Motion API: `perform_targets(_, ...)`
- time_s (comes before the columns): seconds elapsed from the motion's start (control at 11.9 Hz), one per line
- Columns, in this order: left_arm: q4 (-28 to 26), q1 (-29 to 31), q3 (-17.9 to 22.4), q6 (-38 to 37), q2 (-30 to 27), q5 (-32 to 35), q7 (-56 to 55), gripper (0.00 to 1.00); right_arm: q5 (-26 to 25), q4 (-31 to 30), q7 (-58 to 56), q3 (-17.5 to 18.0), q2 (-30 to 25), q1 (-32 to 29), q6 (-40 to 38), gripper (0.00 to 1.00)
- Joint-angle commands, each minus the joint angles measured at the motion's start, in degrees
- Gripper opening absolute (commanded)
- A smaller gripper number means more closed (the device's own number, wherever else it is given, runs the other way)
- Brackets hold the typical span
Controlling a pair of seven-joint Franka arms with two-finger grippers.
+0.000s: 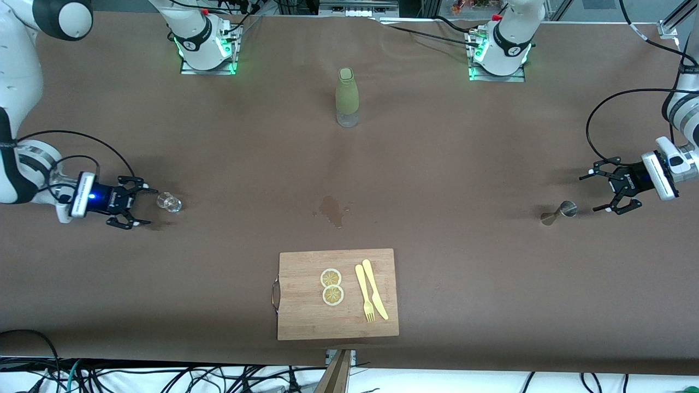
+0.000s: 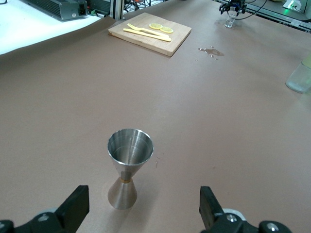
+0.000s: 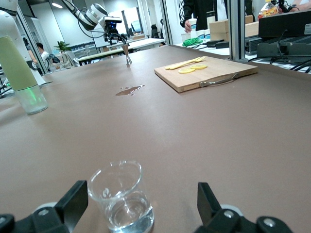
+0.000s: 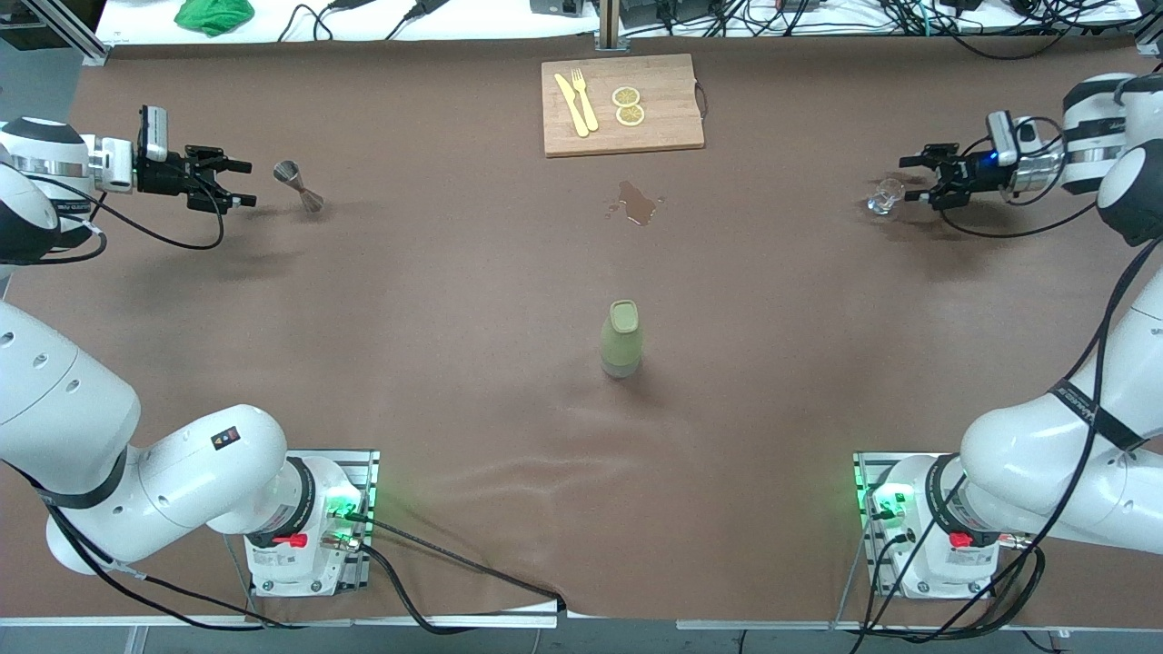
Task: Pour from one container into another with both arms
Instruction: 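Close the right gripper on the beaker while the left gripper grasps the jigger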
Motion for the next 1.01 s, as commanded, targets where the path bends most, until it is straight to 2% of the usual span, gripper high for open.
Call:
perform_targets(0.0,2.45,0.74,-0.50,0.00,3.03,-3.21,6.66,1.00,1.10,0.58,-2.31,0.91,0.99,-0.77,-1.34,1.00)
perform_targets(0.92,5.18,0.21,-0.85,-0.70,12.43,-10.67,16.78,1.00,1.10,0.93,-8.12,0.91,4.94,0.28,-2.31,1.00)
